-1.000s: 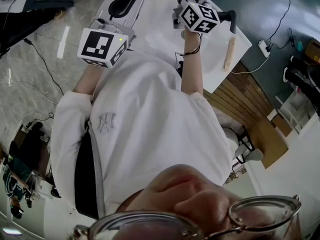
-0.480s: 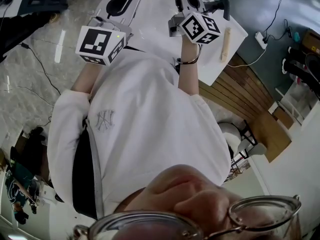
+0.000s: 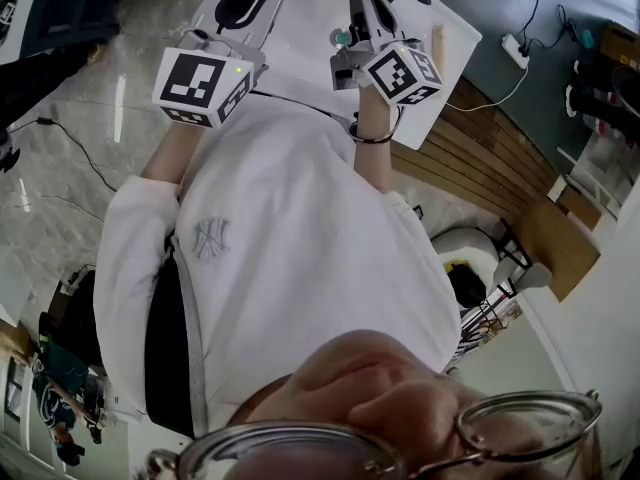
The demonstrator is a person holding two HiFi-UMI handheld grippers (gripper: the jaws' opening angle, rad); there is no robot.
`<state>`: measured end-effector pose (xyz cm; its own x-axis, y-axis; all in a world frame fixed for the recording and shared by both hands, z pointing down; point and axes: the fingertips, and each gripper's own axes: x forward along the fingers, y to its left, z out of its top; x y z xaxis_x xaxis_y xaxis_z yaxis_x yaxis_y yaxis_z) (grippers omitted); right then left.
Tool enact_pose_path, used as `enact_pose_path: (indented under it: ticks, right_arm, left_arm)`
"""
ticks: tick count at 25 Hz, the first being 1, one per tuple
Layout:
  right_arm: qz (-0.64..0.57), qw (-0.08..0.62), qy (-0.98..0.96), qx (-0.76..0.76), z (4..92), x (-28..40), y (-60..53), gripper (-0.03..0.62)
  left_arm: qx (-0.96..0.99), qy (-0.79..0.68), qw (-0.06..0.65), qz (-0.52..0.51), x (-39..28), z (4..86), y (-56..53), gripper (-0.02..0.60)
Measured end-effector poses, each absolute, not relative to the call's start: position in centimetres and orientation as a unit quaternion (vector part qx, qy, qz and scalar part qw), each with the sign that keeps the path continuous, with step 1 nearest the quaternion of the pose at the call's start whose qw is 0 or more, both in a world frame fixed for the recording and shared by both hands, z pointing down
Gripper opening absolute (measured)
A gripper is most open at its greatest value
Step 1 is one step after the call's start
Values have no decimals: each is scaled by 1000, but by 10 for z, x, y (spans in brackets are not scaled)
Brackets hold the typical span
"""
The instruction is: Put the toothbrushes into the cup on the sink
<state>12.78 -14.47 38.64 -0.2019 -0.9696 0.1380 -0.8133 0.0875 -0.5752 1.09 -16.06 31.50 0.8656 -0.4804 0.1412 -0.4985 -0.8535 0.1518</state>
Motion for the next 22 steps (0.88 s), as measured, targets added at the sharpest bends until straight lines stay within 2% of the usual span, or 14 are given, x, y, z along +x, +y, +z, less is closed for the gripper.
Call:
enact_pose_path:
  ticks: [11, 18, 22]
  right_arm:
    - [-258, 98, 664, -694, 389, 227, -56, 18]
    - [-245, 12, 622, -743, 407, 323, 5, 18]
    - [-267, -47, 622, -734, 424, 334, 14, 20]
  left_arm:
    - [970, -213, 98, 60, 70, 319, -117, 9]
    - [973, -197, 100, 70, 128, 328, -84, 9]
    - [973, -194, 99, 72, 128, 326, -82, 9]
